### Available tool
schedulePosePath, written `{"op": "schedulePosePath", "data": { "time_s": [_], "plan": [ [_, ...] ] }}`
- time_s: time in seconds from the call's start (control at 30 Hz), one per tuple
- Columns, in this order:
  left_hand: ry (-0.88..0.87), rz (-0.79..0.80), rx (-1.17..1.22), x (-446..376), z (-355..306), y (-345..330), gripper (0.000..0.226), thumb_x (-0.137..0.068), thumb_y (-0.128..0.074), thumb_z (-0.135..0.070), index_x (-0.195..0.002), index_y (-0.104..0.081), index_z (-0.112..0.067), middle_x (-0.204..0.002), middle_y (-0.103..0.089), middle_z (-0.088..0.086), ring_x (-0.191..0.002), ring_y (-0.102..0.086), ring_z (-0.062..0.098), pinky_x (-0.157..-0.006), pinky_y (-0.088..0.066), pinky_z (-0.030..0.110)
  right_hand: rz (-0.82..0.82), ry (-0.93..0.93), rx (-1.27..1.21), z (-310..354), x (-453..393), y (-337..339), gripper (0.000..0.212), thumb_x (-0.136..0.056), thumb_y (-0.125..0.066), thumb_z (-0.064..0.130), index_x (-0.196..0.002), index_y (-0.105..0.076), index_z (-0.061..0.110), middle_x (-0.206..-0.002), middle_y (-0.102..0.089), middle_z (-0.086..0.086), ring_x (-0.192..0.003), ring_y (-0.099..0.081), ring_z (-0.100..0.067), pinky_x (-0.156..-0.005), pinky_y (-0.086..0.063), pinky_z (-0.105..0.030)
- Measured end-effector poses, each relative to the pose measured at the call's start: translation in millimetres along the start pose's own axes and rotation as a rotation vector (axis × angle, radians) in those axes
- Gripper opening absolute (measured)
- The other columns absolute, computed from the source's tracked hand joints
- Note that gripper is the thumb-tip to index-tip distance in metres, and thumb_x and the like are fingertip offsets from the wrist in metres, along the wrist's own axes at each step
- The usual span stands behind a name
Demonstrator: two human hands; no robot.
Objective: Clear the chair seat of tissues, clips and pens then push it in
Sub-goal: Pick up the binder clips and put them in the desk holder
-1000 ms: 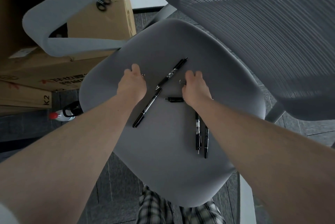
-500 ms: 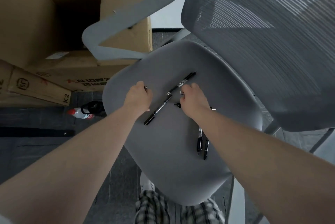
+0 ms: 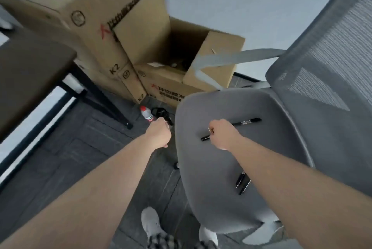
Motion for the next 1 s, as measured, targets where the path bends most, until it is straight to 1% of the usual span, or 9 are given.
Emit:
{"op": "schedulePosePath", "data": {
  "time_s": [0.1, 0.23, 0.3, 0.37, 0.47, 0.57, 0.7, 0.87, 1.0],
  "plan": [
    [0.004, -0.042, 0.053, 21.2, 16.6, 42.1, 0.031, -0.098, -0.036, -0.007, -0.119, -0.051, 0.009, -0.108, -0.063, 0.027, -0.064, -0.062, 0.026, -0.045, -0.044, 0.023, 0.023, 0.072, 0.076, 49.1, 2.7, 17.6, 0.025, -0.092, -0.043, 0.005, -0.068, -0.040, 0.013, -0.093, -0.056, -0.018, -0.091, -0.054, -0.033, -0.067, -0.036, -0.032],
    [0.061, -0.045, 0.085, 48.7, 58.0, 94.7, 0.024, -0.098, -0.035, -0.006, -0.115, -0.049, 0.004, -0.118, -0.057, 0.026, -0.092, -0.066, 0.039, -0.057, -0.055, 0.034, 0.060, 0.189, 0.189, 137.4, 12.3, 25.3, 0.037, -0.093, -0.039, 0.001, -0.062, -0.027, 0.017, -0.066, -0.030, -0.003, -0.061, -0.035, -0.023, -0.049, -0.024, -0.027],
    [0.080, -0.053, 0.104, 63.5, 83.8, 119.5, 0.016, -0.098, -0.036, -0.008, -0.105, -0.048, 0.001, -0.118, -0.057, 0.025, -0.096, -0.065, 0.040, -0.069, -0.057, 0.040, 0.057, 0.246, 0.240, 183.2, 18.2, 22.9, 0.024, -0.091, -0.042, 0.002, -0.069, -0.037, 0.011, -0.072, -0.040, -0.007, -0.065, -0.039, -0.025, -0.051, -0.028, -0.029],
    [0.098, -0.086, 0.091, 76.2, 115.7, 145.5, 0.019, -0.098, -0.037, -0.009, -0.109, -0.049, 0.001, -0.118, -0.058, 0.024, -0.091, -0.063, 0.036, -0.073, -0.056, 0.039, 0.049, 0.315, 0.294, 228.7, 25.2, 15.0, 0.008, -0.092, -0.044, 0.007, -0.093, -0.052, 0.007, -0.096, -0.055, -0.014, -0.078, -0.046, -0.029, -0.063, -0.035, -0.031],
    [0.114, -0.143, 0.031, 99.3, 169.3, 188.5, 0.025, -0.098, -0.038, -0.012, -0.116, -0.050, 0.001, -0.120, -0.057, 0.021, -0.085, -0.051, 0.025, -0.073, -0.043, 0.032, 0.029, 0.413, 0.355, 296.1, 37.6, -4.5, 0.024, -0.095, -0.044, 0.012, -0.117, -0.054, 0.007, -0.116, -0.056, -0.015, -0.092, -0.053, -0.030, -0.072, -0.041, -0.032],
    [0.128, -0.235, -0.044, 130.9, 228.0, 234.3, 0.027, -0.098, -0.037, -0.013, -0.116, -0.053, 0.001, -0.120, -0.059, 0.020, -0.087, -0.043, 0.020, -0.076, -0.037, 0.031, 0.005, 0.496, 0.381, 366.2, 53.2, -32.0, 0.024, -0.095, -0.046, 0.014, -0.117, -0.055, 0.011, -0.119, -0.056, -0.014, -0.101, -0.056, -0.030, -0.086, -0.047, -0.037],
    [0.188, -0.192, -0.069, 171.0, 305.1, 279.8, 0.030, -0.102, -0.030, -0.014, -0.121, -0.049, 0.000, -0.126, -0.051, 0.018, -0.091, -0.040, 0.022, -0.079, -0.038, 0.035, 0.060, 0.578, 0.374, 459.0, 85.4, -72.2, 0.025, -0.094, -0.049, 0.012, -0.118, -0.055, 0.010, -0.119, -0.055, -0.015, -0.099, -0.057, -0.031, -0.086, -0.050, -0.037],
    [0.242, -0.295, 0.017, 208.3, 389.7, 342.7, 0.027, -0.101, -0.035, -0.019, -0.117, -0.049, -0.002, -0.124, -0.051, 0.018, -0.091, -0.046, 0.027, -0.075, -0.038, 0.031, 0.102, 0.694, 0.373, 567.6, 121.4, -109.8, 0.027, -0.094, -0.050, 0.012, -0.120, -0.054, 0.008, -0.121, -0.056, -0.014, -0.104, -0.057, -0.031, -0.089, -0.050, -0.038],
    [0.273, -0.349, 0.081, 222.4, 437.3, 380.0, 0.029, -0.100, -0.038, -0.022, -0.120, -0.050, -0.004, -0.126, -0.053, 0.017, -0.105, -0.053, 0.032, -0.078, -0.039, 0.031, 0.115, 0.762, 0.357, 633.3, 137.4, -130.5, 0.027, -0.093, -0.052, 0.010, -0.119, -0.055, 0.009, -0.122, -0.055, -0.014, -0.105, -0.056, -0.033, -0.090, -0.049, -0.039]
  ]
}}
Point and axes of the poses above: each hand's wrist, its own x-axis away from the middle knuckle, its own y-axis out of the back of the hand, z = x × y, the point moved 7 cm from there along -x, towards the middle knuckle
